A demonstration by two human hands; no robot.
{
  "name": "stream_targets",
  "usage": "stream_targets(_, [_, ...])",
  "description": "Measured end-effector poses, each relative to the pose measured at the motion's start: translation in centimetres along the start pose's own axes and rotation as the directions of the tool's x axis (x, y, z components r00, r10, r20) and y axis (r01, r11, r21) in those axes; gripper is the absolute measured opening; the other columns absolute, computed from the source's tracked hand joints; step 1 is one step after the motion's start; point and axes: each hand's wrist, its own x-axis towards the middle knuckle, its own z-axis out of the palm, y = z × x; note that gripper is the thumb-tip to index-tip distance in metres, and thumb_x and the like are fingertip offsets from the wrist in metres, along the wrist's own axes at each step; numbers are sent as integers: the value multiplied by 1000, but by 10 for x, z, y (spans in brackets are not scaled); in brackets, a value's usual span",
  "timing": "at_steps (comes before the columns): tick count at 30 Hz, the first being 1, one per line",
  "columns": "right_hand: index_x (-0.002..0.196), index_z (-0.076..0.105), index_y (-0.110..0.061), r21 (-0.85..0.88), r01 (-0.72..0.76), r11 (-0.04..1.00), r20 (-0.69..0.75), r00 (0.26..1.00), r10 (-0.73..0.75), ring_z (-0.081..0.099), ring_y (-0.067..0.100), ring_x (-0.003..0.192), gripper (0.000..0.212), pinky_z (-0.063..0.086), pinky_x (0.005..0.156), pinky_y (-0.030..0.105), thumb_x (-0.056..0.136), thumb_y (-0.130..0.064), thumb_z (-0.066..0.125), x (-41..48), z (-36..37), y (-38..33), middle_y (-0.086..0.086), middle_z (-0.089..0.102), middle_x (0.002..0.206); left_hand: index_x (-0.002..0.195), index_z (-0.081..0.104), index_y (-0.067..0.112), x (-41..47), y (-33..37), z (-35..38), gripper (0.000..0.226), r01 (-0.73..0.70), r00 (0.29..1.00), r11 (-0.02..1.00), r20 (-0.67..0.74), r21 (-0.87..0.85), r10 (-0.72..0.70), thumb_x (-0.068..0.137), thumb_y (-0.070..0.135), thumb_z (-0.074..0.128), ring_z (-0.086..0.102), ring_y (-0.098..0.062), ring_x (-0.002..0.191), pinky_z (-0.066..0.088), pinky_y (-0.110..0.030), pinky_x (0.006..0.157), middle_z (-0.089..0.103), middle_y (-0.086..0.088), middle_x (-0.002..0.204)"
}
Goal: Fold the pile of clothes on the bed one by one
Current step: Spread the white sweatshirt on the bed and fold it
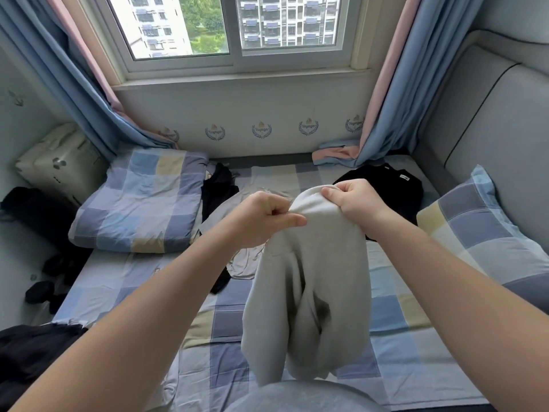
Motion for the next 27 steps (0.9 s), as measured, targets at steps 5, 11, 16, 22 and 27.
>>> stream_targets(5, [98,66,10,52,-72,996,-4,997,72,53,24,72,42,42,63,32,98,-32,65,7,3,14,12,58,78,54,26,24,5,2,-3,60,-22,998,999,-65,-29,20,95,31,70,21,-11,50,20,-27,46,21,13,53])
stream_targets(11, [130,51,-32,66,135,989,39,990,-138,56,4,112,50,46,87,21,88,-42,75,-9,20,34,-9,58,122,56,28,17,7,1,-16,56,-25,952,994,-306,-107,-9,99,24,63,24,-15,51,21,-26,49,25,6,54])
stream_targets(16, [118,67,-15,43,35,998,264,963,-46,65,21,115,31,51,102,43,91,-28,75,-22,65,64,4,71,117,79,48,-17,8,17,-23,55,5,936,786,-275,-618,-222,89,33,68,32,-30,71,22,-41,60,43,-14,81])
stream_targets(22, [90,70,-4,-123,13,992,246,969,18,62,22,72,27,52,73,47,101,-27,62,-26,61,94,11,71,79,77,43,-18,3,11,-43,54,15,913,782,-311,-623,-265,92,28,67,30,-31,72,19,-42,60,39,-16,80])
stream_targets(27, [68,55,-11,-154,166,974,128,981,-147,37,10,56,36,30,56,33,101,-24,60,-23,29,72,-6,42,58,61,33,19,5,-21,-56,49,144,763,878,-514,-457,-393,92,22,71,27,-11,53,23,-29,51,28,0,61])
